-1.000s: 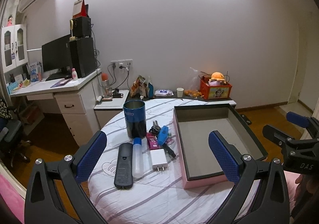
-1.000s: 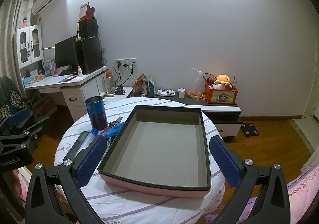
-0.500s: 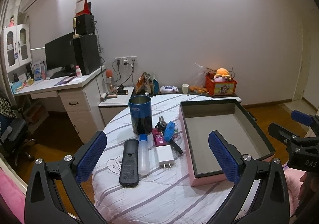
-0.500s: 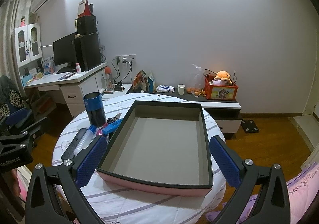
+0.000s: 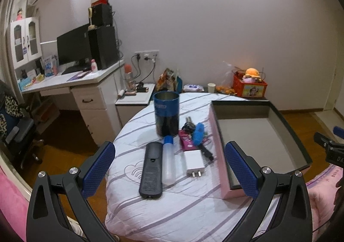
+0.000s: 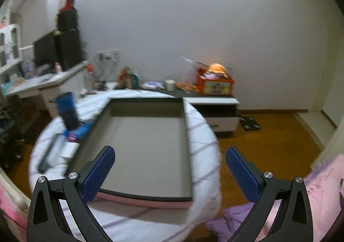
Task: Organize rigid objects
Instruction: 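Grip the tray box rim with the right tool while the left tool approaches the blue cup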
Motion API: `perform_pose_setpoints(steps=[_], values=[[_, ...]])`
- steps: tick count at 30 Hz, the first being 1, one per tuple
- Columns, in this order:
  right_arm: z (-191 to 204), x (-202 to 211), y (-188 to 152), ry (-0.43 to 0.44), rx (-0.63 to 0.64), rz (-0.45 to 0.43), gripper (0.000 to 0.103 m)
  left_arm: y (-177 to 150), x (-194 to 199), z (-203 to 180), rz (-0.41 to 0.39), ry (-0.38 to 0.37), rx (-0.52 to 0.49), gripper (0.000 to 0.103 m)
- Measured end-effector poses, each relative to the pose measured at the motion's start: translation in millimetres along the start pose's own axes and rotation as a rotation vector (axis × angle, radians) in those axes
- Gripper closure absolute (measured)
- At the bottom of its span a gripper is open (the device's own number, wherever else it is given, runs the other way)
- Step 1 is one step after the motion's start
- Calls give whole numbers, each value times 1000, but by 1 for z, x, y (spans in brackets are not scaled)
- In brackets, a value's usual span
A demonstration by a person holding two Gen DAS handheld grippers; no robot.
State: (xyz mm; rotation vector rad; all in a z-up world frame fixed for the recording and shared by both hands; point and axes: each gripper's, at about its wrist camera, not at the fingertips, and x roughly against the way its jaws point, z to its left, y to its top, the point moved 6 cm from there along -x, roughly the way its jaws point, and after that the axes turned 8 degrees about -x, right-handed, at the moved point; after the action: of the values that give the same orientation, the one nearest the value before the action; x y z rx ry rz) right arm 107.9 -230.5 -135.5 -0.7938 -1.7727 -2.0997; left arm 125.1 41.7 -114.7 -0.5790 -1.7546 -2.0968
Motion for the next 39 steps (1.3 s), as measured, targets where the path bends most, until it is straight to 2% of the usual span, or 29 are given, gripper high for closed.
perform_pose_setpoints(steps=[4, 8, 11, 19, 22, 23, 24, 25, 26, 31, 39], values=[[-19, -27, -7, -49, -16, 62, 0, -5, -15, 8, 35, 20, 13, 0], [-24, -56, -11, -51, 10, 135, 0, -11, -27, 11, 62, 28, 16, 0], [-24, -79, -13, -27, 16, 182, 0, -15, -36, 12, 85, 25, 17, 0], [-21, -108, -22, 10, 42, 269, 1, -23, -56, 21, 132, 47, 21, 0], [-24, -113, -25, 50, 17, 298, 12, -27, -64, 25, 151, 54, 24, 0], [-23, -115, -26, 64, 20, 310, 30, -27, -66, 26, 156, 56, 24, 0], [-23, -117, -28, 74, 24, 322, 42, -28, -69, 28, 163, 58, 24, 0], [-22, -120, -30, 84, 29, 338, 62, -30, -72, 29, 171, 61, 22, 0], [-20, -124, -33, 94, 37, 349, 68, -31, -74, 30, 177, 63, 22, 0], [-16, -123, -34, 124, 92, 355, 69, -35, -85, 35, 209, 81, 11, 0], [-17, -120, -35, 197, 164, 347, 73, -36, -95, 34, 230, 49, 14, 0]])
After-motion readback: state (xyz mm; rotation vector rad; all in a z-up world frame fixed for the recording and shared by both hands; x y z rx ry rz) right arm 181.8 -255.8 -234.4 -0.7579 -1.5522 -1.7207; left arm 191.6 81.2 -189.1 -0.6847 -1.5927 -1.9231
